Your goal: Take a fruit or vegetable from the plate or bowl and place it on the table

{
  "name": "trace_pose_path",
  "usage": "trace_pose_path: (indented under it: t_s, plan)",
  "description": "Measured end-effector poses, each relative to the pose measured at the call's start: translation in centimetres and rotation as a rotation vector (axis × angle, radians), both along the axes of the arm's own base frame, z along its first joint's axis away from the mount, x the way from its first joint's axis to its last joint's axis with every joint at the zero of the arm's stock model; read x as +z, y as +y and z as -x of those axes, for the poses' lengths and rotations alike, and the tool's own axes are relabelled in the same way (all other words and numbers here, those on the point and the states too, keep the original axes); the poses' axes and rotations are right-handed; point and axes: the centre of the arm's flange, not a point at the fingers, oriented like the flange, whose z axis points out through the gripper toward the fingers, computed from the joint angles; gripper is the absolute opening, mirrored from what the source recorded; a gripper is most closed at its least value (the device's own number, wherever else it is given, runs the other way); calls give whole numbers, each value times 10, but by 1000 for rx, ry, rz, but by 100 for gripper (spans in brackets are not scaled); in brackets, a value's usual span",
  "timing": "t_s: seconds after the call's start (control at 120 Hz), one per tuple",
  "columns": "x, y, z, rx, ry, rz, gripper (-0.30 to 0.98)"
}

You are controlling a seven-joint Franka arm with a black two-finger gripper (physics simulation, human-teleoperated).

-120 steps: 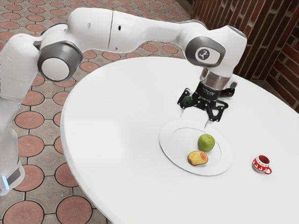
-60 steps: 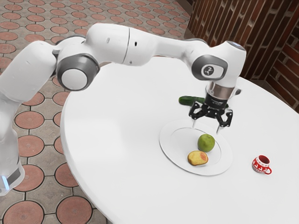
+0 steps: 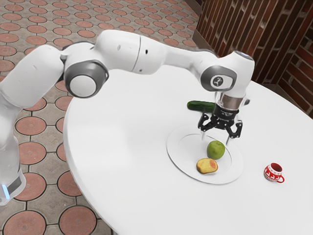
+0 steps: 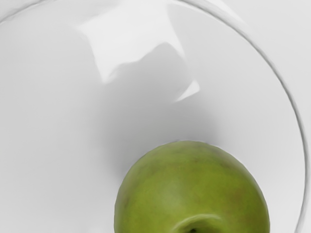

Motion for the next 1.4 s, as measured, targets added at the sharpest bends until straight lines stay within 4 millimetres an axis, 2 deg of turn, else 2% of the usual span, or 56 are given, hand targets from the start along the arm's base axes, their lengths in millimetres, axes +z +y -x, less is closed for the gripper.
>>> trace_pose_path:
  t_s: [0.25,0.567,1.075,1.242,1.4]
  plan:
    - [-21,3,-6,14,15,1,69]
    - [-38,-6,-11,13,15,13,69]
    - [-48,-4,-15,31,12,16,69]
    - [-46,-4,-14,36,10,16,39]
    - [-35,-8,-12,34,-3,10,31]
